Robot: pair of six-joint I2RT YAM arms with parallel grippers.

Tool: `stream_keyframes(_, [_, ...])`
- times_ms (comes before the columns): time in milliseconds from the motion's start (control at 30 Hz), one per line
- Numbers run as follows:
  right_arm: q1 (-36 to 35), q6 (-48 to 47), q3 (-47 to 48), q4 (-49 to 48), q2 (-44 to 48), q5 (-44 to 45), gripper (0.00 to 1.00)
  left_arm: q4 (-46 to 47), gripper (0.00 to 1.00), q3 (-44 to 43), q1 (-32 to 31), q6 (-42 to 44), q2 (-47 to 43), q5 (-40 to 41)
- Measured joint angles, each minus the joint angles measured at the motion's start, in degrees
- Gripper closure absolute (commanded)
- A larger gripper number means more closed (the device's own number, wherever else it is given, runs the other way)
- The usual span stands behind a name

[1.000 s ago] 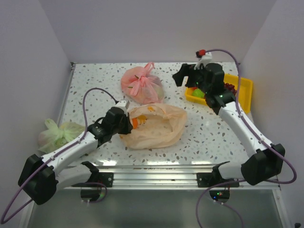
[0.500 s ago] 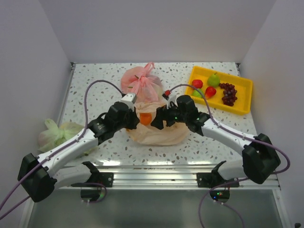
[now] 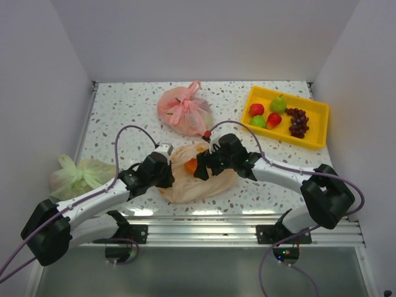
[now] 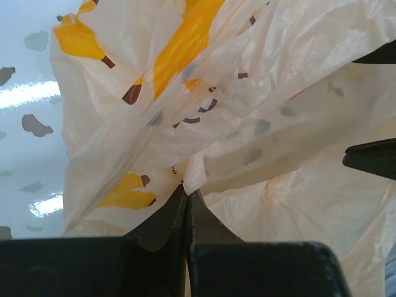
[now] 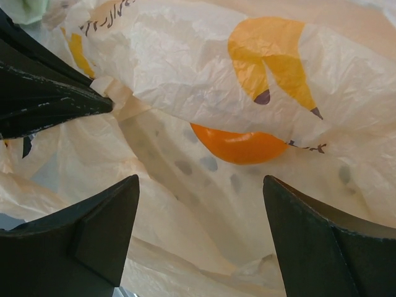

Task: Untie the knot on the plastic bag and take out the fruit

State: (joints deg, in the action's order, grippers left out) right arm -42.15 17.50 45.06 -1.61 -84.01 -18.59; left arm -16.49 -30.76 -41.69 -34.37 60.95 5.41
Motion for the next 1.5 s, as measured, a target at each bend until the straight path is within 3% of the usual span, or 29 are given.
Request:
stream_keyframes(200, [-2.49,-0.63,-0.2,-0.24,-0.42,6.1,0.01,1.64,0.97,2.08,-0.5,-1.6,0.37,0.02])
stream_keyframes(400, [-2.95,-4.04,1.64,0.37,-2.01,11.58,0.01,2.25,0.96,1.99,-0.76,-1.55,0.57,0.55])
stream_keyframes(933, [-5.03,-14.88,14.23,1.2,-16.37,12.07,0.01,1.75,0.97,-2.64,-0.76,0.68,3.17,1.11])
stream_keyframes(1033, [-5.51,-16.48,15.58,1.6,-19.26,12.11,0.1,1.57,0.96,-2.67,-0.76,0.98,3.56,1.29])
stream_keyframes(1167, [-5.84,-17.81,16.13,2.12,-20.24,12.02,0.37,1.29,0.97,-2.67,-0.76,1.01,4.0,1.68])
stream_keyframes(1200, [-5.84,-17.97,16.37,2.56,-20.24,11.82,0.57,1.2,0.97,-2.67,-0.76,1.01,4.07,1.88])
stream_keyframes(1267, [-5.84,-18.08,16.9,3.67,-20.24,11.43,0.71,0.98,0.97,-2.67,-0.76,1.03,4.09,2.58])
stream_keyframes(1333, [-5.84,-18.08,17.09,4.87,-19.85,10.88,0.79,0.96,0.97,-2.67,-0.79,1.05,4.09,3.63])
stream_keyframes(1500, [-5.84,-18.03,17.33,10.27,-14.82,7.52,0.81,0.5,0.99,-2.8,-0.83,1.09,4.07,7.56])
